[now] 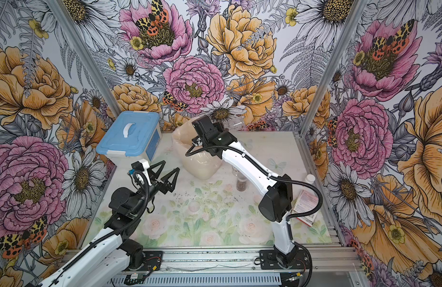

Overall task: Empty the moldy dried flower tea in the jars
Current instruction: Pour the moldy dried flower tea into the trash bin.

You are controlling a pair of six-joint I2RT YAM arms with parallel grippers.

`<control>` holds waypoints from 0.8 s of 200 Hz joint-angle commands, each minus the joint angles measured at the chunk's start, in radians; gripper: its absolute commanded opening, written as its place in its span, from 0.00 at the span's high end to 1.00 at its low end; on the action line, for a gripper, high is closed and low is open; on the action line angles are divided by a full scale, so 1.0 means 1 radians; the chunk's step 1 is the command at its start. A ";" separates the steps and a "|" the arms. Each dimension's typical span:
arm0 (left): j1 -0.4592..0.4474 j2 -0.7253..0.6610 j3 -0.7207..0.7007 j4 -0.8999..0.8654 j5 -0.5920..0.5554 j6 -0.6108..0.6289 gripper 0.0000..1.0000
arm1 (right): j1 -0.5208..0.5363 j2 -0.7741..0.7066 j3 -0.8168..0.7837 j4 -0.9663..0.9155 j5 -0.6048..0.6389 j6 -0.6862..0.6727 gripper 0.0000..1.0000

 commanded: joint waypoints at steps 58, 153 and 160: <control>0.031 -0.007 0.043 -0.067 0.000 -0.071 0.01 | -0.019 -0.034 0.023 0.004 -0.154 0.239 0.81; 0.137 0.132 0.334 -0.358 0.153 -0.164 0.04 | -0.090 -0.119 0.001 0.006 -0.456 0.551 0.80; 0.152 0.151 0.356 -0.370 0.166 -0.187 0.05 | -0.096 -0.130 -0.005 0.005 -0.478 0.564 0.80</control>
